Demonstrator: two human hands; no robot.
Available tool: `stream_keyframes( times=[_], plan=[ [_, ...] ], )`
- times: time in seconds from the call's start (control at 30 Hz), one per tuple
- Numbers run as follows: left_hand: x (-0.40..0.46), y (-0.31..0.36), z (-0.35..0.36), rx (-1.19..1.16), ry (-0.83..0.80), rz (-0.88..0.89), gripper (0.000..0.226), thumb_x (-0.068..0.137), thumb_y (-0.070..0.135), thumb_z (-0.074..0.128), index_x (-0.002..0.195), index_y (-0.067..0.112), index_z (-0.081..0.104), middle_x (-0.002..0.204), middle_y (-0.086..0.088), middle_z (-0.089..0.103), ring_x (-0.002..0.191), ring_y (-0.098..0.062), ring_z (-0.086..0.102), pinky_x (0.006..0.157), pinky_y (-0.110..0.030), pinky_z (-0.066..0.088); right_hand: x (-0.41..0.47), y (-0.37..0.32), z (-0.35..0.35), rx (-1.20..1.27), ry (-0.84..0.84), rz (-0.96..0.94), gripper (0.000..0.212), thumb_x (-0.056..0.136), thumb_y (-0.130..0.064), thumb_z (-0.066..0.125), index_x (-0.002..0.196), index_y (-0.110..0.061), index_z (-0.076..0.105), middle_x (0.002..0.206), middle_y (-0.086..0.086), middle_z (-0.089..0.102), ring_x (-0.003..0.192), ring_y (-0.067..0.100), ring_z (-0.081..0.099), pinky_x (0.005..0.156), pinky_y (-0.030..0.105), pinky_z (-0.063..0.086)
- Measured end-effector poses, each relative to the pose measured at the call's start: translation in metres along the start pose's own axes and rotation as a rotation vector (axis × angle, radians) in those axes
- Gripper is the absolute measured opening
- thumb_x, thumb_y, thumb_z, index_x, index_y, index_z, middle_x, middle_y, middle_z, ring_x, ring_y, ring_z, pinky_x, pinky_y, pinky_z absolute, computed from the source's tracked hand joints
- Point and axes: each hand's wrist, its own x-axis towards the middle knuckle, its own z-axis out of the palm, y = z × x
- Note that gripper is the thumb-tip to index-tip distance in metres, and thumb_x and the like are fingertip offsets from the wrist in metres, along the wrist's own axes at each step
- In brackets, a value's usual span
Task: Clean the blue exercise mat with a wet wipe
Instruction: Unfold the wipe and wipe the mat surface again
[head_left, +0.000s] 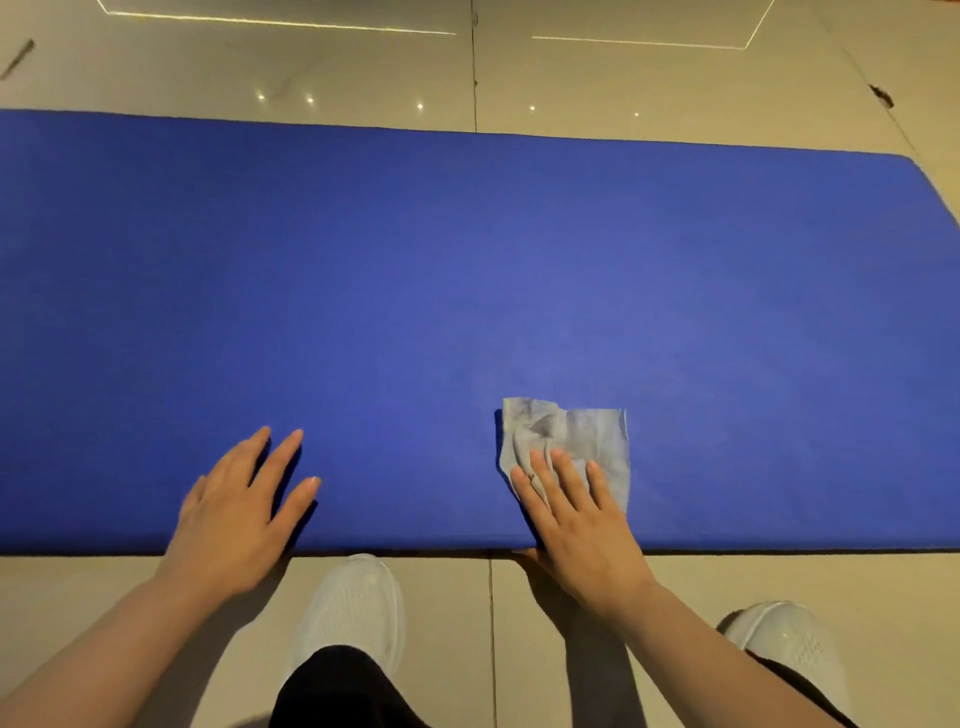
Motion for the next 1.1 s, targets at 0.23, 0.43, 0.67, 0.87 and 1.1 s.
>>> stream_keyframes(
  times=[0.23,0.43,0.67,0.87,1.1],
  plan=[
    [-0.010,0.006,-0.020,0.103,0.033,0.289,0.071,0.096,0.068,0.014,0.146,0.026,0.043,0.148,-0.005,0.046,0.136,-0.025,0.037,0.112,-0.052,0.023,0.015,0.023,-0.093,-0.097,0.181,-0.286,0.044,0.089,-0.031,0.060,0.121,-0.002,0.065,0.109,0.019,0.071,0.100,0.035,0.069,0.072,0.041,0.059],
    [-0.009,0.045,-0.062,0.157,0.179,0.402,0.088,0.084,0.082,0.023,0.134,0.017,0.056,0.131,-0.016,0.060,0.118,-0.038,0.059,0.096,-0.059,0.044,0.016,0.057,-0.165,-0.122,0.269,-0.373,0.052,0.103,-0.032,0.029,0.107,-0.001,0.071,0.091,0.014,0.073,0.083,0.032,0.072,0.052,0.034,0.056],
    [-0.020,0.141,-0.031,0.149,0.074,0.489,0.084,0.087,0.077,0.020,0.125,0.018,0.067,0.120,-0.017,0.067,0.108,-0.037,0.065,0.088,-0.056,0.051,-0.052,0.135,-0.168,-0.129,0.115,-0.231,0.057,0.106,-0.041,0.016,0.125,-0.009,0.059,0.107,0.012,0.073,0.095,0.030,0.072,0.052,0.034,0.058],
    [-0.019,0.167,0.022,0.377,-0.110,0.609,0.075,0.080,0.077,0.032,0.111,0.024,0.075,0.108,-0.013,0.072,0.094,-0.034,0.071,0.059,-0.041,0.059,-0.113,0.127,-0.107,0.015,-0.196,0.076,0.069,0.083,-0.024,0.076,0.144,-0.018,0.045,0.142,0.008,0.053,0.125,0.025,0.057,0.082,0.029,0.055],
    [-0.001,0.137,0.039,0.290,-0.161,0.614,0.092,0.077,0.088,0.025,0.141,0.027,0.051,0.147,-0.007,0.047,0.131,-0.030,0.049,0.094,-0.054,0.047,-0.093,0.072,-0.043,0.329,-0.435,0.381,0.119,0.056,-0.088,-0.025,0.156,-0.026,-0.008,0.163,0.000,-0.013,0.150,0.024,-0.013,0.117,0.033,-0.010]
  ],
)
